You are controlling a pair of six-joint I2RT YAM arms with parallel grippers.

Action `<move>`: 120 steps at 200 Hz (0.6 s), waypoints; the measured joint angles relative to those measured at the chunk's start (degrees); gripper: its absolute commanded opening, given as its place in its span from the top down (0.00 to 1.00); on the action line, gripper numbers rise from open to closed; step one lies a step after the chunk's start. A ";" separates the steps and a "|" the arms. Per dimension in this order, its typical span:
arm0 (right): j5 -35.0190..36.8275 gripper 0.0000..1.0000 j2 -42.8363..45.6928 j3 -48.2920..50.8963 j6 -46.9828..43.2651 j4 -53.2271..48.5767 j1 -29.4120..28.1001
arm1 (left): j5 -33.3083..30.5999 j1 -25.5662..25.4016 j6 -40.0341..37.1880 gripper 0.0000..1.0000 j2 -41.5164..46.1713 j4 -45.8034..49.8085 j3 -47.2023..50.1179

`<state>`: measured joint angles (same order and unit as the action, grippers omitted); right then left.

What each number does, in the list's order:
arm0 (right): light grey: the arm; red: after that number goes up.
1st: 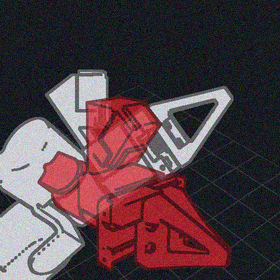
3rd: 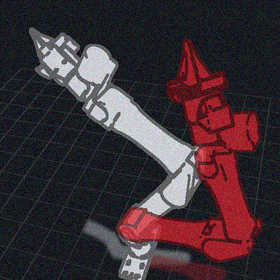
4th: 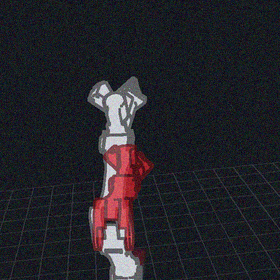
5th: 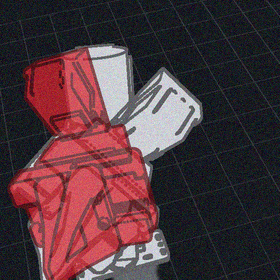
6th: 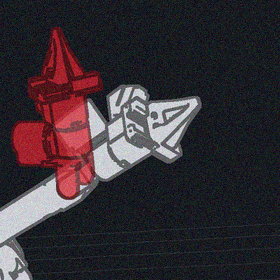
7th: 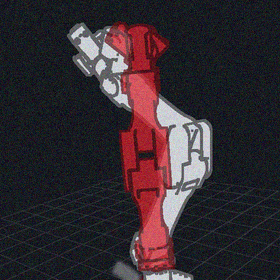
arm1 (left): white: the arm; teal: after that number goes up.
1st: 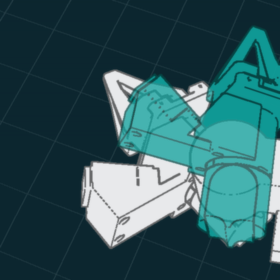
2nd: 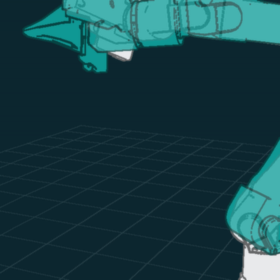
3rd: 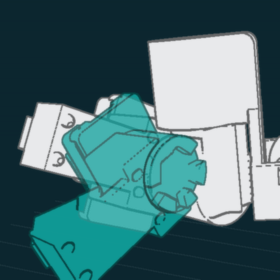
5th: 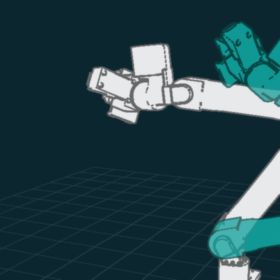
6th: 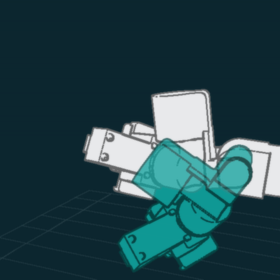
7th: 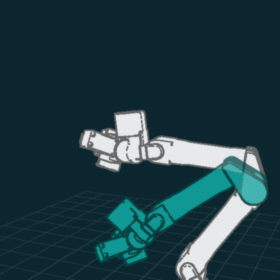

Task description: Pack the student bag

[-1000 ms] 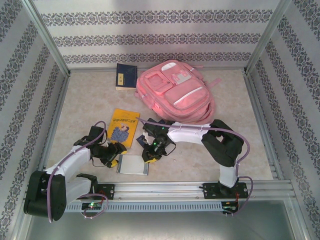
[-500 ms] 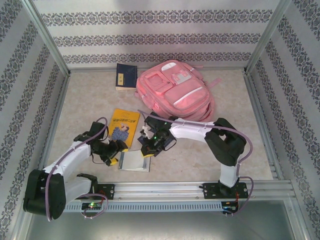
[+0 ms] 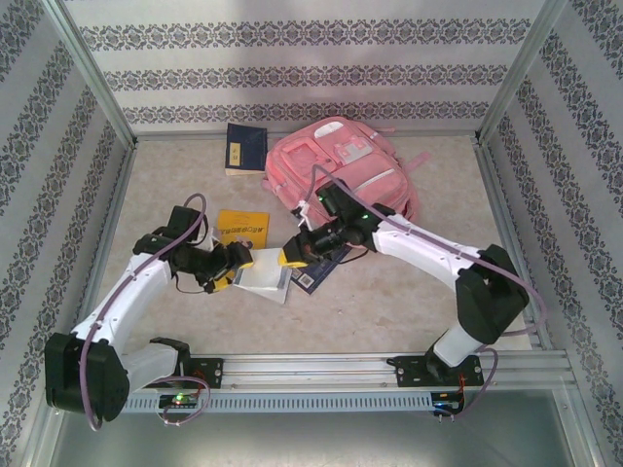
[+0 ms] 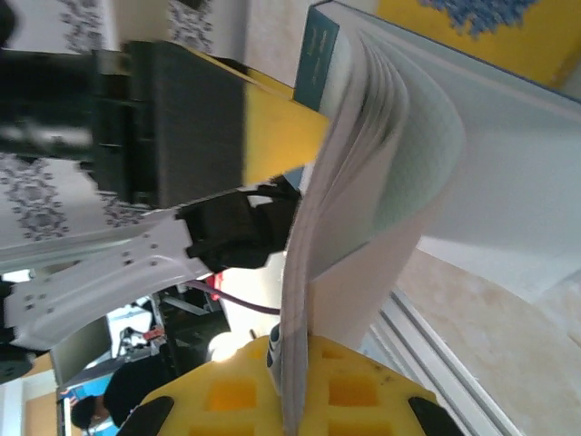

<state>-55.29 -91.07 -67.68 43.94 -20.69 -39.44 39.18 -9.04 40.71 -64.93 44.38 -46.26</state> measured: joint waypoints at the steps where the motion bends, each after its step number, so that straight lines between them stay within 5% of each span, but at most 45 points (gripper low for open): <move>1: -0.09 1.00 0.09 0.00 0.07 0.04 0.04 | 0.13 0.00 -0.02 0.20 -0.02 -0.09 -0.02; 58: -4.63 1.00 4.63 2.60 6.75 8.59 4.48 | 13.11 -0.02 8.07 0.27 -0.13 -16.76 1.77; 120: -5.84 1.00 6.45 7.06 19.06 22.80 7.50 | 18.51 0.00 17.92 0.24 -0.11 -32.37 4.66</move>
<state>-61.12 -84.62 -60.62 63.00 2.11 -31.94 57.69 -9.04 58.63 -65.04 12.01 -41.60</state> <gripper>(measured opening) 0.065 0.732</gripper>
